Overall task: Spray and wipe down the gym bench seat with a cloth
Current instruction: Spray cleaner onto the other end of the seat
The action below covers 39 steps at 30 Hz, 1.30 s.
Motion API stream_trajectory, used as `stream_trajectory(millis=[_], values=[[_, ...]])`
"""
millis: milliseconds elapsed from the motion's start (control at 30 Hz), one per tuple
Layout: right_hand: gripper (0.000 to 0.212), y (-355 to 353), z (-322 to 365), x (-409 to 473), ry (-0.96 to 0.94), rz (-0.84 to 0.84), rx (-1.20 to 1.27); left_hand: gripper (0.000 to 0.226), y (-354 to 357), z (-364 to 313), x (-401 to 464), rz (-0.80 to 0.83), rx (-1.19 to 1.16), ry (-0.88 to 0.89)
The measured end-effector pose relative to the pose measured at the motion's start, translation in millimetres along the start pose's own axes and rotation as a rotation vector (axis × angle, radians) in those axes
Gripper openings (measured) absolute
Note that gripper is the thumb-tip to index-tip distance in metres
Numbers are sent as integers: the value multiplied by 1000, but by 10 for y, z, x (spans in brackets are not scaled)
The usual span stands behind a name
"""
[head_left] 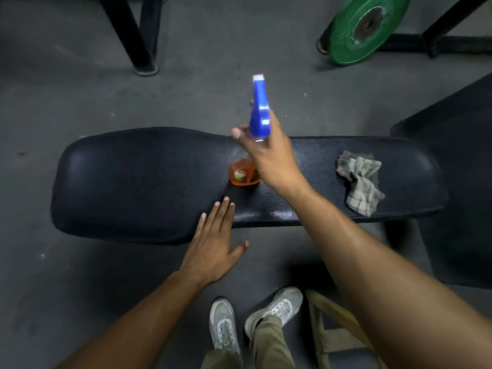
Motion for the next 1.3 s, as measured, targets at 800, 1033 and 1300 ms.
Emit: stream_trajectory(millis=[800, 1033, 1300], values=[[41, 205, -1396, -1450, 207, 262, -285, 93, -44, 554, 73, -142, 142, -65], [26, 502, -1347, -1514, 104, 394, -358, 95, -53, 620, 122, -156, 119, -117], [27, 141, -1636, -1369, 263, 129, -237, 95, -156, 731, -31, -208, 163, -183]])
Point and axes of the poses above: each hand's wrist, its own x-axis towards the middle knuckle, its own y-axis out of the palm, z = x × y, the point moved 9 cm from there along x, towards the middle knuckle, and after that the axes turned 9 degrees about -x, right-handed, at the moved point
